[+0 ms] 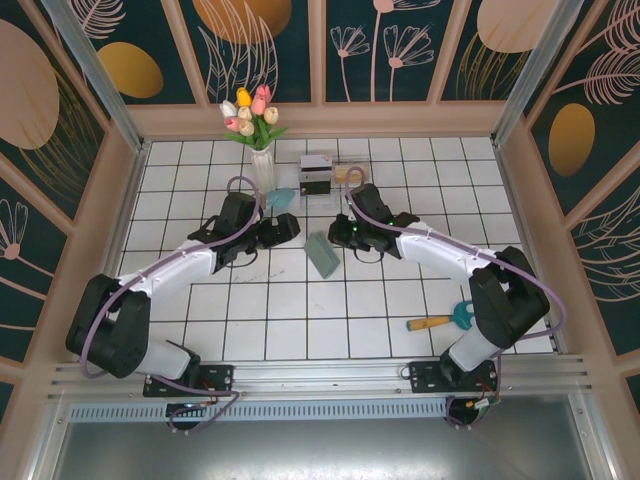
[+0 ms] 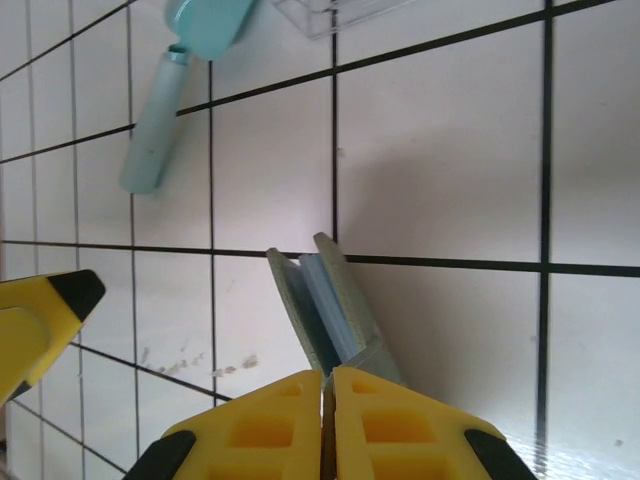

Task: Take the credit cards out of the card holder

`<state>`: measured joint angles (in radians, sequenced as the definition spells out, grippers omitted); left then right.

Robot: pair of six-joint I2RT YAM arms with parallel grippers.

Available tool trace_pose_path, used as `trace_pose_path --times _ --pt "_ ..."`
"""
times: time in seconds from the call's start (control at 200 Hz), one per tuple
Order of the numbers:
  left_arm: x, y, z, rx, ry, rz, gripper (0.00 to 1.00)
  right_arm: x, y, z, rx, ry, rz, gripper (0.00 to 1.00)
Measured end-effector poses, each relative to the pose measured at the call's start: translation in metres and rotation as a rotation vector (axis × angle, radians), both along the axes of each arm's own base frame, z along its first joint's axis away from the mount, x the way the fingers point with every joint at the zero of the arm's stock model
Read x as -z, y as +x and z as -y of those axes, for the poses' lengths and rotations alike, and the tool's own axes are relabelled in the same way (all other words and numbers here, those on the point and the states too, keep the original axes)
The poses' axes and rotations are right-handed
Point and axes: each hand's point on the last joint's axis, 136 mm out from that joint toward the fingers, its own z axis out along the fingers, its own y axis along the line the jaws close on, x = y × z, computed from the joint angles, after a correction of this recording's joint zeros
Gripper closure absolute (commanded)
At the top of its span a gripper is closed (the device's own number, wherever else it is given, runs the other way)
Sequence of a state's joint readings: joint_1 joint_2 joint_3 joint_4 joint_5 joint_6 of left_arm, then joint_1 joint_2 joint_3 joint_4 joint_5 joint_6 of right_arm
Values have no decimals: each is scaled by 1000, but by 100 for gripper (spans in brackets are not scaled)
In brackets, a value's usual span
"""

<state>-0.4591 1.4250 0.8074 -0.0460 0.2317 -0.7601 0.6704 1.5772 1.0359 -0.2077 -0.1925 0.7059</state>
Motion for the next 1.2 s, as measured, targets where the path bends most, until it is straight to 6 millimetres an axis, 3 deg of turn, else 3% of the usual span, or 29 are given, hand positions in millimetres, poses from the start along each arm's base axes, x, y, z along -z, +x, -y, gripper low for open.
trace_pose_path --times 0.24,0.395,0.656,0.821,1.201 --pt "2 0 -6 -41 -25 6 4 -9 -7 -16 -55 69 -3 89" --pt "5 -5 1 -25 -81 -10 11 -13 -9 -23 -82 97 0 89" --pt "-6 -9 16 17 -182 -24 19 -13 -6 -22 -70 90 13 90" --pt "-6 -13 27 45 -257 -53 29 -2 -2 -7 -8 14 14 90" --pt "40 -30 30 49 -273 -209 48 55 -11 54 162 -175 -97 90"
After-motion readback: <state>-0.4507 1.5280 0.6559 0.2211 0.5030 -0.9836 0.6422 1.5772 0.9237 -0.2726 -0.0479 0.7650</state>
